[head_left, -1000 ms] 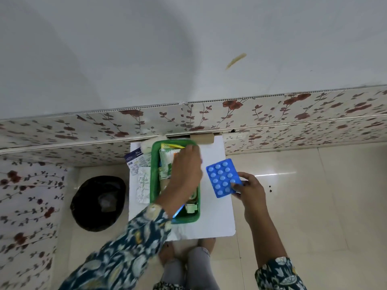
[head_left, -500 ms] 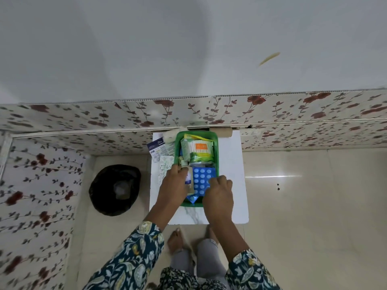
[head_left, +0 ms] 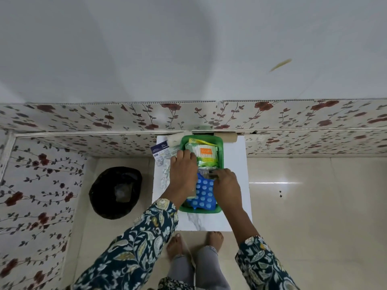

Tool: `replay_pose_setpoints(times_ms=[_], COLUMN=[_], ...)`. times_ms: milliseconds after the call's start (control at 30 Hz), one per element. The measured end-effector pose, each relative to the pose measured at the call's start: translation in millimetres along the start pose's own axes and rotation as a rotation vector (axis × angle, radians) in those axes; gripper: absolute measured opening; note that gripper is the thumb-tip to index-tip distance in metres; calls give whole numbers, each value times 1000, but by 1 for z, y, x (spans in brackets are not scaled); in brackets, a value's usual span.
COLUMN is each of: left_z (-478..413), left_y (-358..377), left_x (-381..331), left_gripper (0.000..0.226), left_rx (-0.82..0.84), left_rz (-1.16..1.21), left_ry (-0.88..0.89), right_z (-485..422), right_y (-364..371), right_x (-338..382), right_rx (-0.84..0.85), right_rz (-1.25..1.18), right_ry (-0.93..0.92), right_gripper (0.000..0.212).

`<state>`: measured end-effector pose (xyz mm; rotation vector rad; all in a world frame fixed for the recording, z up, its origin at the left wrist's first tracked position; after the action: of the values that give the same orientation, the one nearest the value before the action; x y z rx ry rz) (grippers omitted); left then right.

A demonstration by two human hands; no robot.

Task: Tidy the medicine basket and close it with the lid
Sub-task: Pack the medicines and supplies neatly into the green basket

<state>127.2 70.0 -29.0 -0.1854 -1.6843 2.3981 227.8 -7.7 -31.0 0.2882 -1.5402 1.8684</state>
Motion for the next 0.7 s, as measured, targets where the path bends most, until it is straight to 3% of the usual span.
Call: replay_pose_setpoints(times_ms=[167, 233, 333, 400, 533, 600, 700], left_z=[-25, -36, -53, -67, -81, -81, -88], left_y=[-15, -19, -18, -16, -18, -18, -8], left_x=[-37, -53, -65, -63, -30, -6, 36], left_gripper=[41, 39, 39, 36, 31, 28, 24], left_rx=[-99, -128, -145, -163, -206, -244, -270], left_rz=[114, 117, 128, 158, 324, 488, 675], left_ry=[119, 174, 199, 167, 87, 33, -174], right_z=[-51, -75, -111, -132, -149, -145, -134], right_y=[-33, -35, -24, -15, -4, -1, -10], right_x=[-30, -42, -54, -62, -64, -66, -69], right_rx=[-221, -187, 34, 130, 131, 118, 33], right_rz=[-142, -133, 82, 282, 559, 561, 308], right_ry=[125, 136, 4, -80, -130, -107, 24], right_gripper=[28, 34, 47, 50, 40, 35, 35])
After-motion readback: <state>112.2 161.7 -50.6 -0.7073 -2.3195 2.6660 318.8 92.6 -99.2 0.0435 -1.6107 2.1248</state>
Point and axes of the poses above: each hand's wrist, its own z-axis away from the middle knuckle, its own y-axis out of the palm, x = y × z, the point moved 6 cm from there along -z, towards the middle knuckle, and after that the axes turned 10 degrees about -y, right-handed, at the moved point
